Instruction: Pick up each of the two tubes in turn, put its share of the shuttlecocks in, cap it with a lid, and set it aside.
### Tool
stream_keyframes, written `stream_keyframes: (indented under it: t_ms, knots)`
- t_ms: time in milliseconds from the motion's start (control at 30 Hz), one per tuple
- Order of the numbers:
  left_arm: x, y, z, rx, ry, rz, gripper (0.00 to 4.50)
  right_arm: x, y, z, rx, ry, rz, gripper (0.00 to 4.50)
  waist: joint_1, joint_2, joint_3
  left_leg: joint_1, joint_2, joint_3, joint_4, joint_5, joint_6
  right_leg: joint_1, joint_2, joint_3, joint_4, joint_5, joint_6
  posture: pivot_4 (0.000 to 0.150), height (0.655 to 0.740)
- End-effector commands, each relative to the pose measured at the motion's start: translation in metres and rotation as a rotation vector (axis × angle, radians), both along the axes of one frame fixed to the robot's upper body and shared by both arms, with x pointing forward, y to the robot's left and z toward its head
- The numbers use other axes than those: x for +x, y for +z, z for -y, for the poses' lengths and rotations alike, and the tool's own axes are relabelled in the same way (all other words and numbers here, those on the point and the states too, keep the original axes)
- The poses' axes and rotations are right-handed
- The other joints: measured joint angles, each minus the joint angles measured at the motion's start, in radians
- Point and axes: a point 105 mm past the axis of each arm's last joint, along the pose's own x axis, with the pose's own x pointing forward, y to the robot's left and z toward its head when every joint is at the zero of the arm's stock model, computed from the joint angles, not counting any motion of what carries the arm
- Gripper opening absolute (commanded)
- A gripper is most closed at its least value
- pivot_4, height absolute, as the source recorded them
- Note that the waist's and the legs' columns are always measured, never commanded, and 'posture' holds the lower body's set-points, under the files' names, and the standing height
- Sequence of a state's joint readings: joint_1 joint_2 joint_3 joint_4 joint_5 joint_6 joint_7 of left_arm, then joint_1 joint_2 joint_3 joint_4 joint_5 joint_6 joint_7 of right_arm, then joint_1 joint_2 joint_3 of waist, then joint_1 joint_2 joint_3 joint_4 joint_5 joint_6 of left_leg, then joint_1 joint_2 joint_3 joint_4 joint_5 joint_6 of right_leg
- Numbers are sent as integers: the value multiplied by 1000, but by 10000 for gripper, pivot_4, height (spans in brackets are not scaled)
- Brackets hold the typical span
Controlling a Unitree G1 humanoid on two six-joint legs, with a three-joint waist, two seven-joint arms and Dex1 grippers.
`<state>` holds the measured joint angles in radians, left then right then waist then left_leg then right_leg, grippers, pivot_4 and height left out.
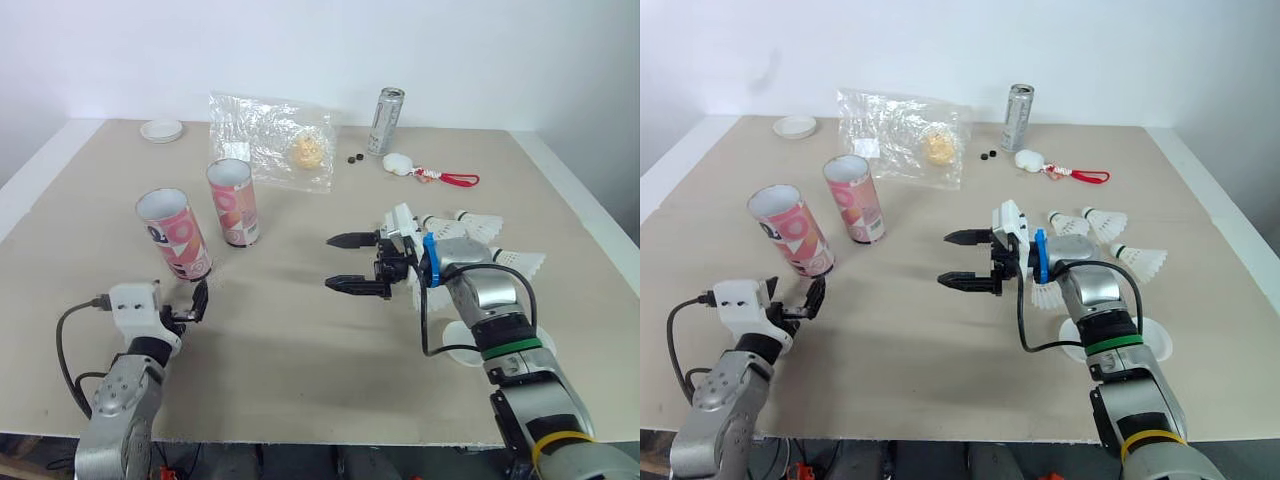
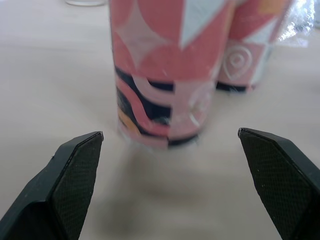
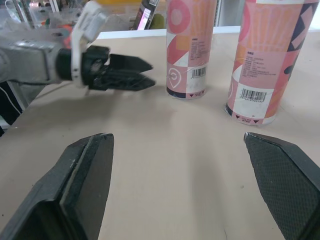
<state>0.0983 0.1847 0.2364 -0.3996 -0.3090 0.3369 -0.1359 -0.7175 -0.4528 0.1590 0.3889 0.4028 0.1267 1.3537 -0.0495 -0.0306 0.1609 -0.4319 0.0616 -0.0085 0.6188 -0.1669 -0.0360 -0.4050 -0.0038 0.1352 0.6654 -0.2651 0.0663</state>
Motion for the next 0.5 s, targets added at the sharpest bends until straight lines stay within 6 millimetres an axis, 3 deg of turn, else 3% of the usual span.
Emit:
stream_keyframes:
  t_ms: [33,333,500]
  knots:
    - [13,6,-6,24,-9,14,45000,2,14,-1,19,7,58,44663,0,0,0,0,0,0,0,0,0,0,0,0,0,1,2,1500,7400]
    - [52,1,1,99,-106,-12,45000,4,17,-1,18,-12,76,44663,2,0,0,-1,0,-1,-1,0,0,0,1,0,0,1,2,1500,7400]
    - [62,-4,-4,118,-126,-30,45000,3,17,0,15,-15,77,44663,1,0,0,-1,0,-1,-1,0,0,0,1,0,0,1,2,1500,7400]
